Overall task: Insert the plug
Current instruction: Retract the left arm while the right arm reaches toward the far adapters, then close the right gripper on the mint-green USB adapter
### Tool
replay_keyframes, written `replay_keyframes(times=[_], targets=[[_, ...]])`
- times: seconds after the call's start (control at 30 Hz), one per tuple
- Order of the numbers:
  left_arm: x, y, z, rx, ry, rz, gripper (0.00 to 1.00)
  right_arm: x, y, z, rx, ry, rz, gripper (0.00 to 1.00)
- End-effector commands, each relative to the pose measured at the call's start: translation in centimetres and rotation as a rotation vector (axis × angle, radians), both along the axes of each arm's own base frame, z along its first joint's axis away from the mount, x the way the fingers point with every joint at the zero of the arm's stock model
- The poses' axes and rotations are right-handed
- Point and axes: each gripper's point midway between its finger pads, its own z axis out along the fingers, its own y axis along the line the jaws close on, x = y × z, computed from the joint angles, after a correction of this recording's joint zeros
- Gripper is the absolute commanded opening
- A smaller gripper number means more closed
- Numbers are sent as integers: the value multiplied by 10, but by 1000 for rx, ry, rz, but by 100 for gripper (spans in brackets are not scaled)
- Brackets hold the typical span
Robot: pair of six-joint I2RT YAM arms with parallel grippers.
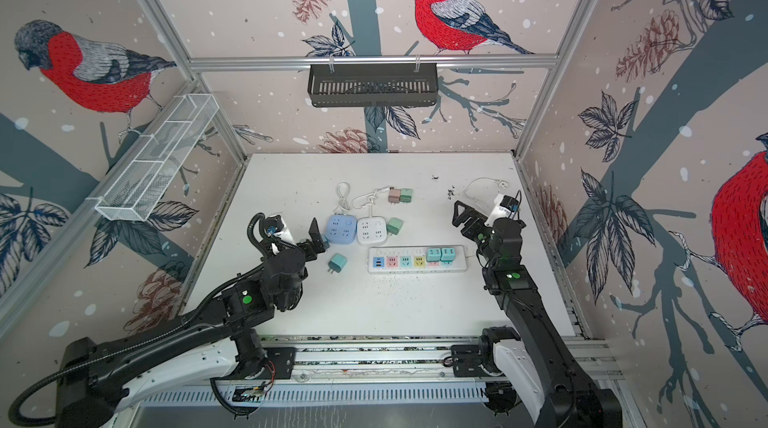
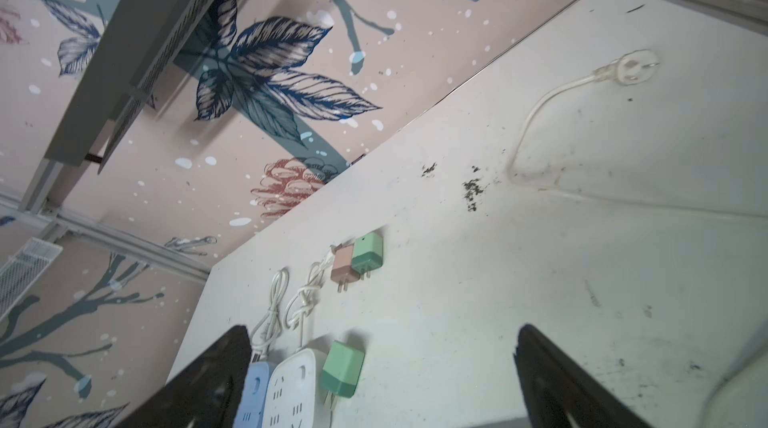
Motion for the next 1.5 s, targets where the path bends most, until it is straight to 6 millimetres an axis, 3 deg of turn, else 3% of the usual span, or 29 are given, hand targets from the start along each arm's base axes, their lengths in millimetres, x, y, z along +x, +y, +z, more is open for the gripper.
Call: replay_keyframes(times=[0.0, 0.17, 0.3, 0.53, 0.67, 0.8, 1.1, 1.47], targets=[[-1, 26, -16, 59, -16, 80, 98, 5, 26, 0, -95, 45, 17, 100], [19, 72, -56, -71, 56, 111, 97, 19, 79, -13, -222, 130, 49, 93], [18, 95, -65, -119, 29, 177, 97, 36, 115, -48, -271, 251, 99, 85], [20, 96, -71, -130, 36, 194, 97, 66, 164, -123, -414, 508, 168, 70], [19, 99, -71, -136, 33, 209, 97, 80, 188, -163, -527, 600, 190, 67], [19, 98, -71, -135, 31, 205, 97, 86, 194, -182, -572, 631, 185, 68], [18, 99, -72, -142, 27, 202, 97, 87, 183, -179, -604, 614, 127, 74], [18, 99, -71, -141, 26, 203, 97, 70, 174, -184, -620, 623, 115, 75]])
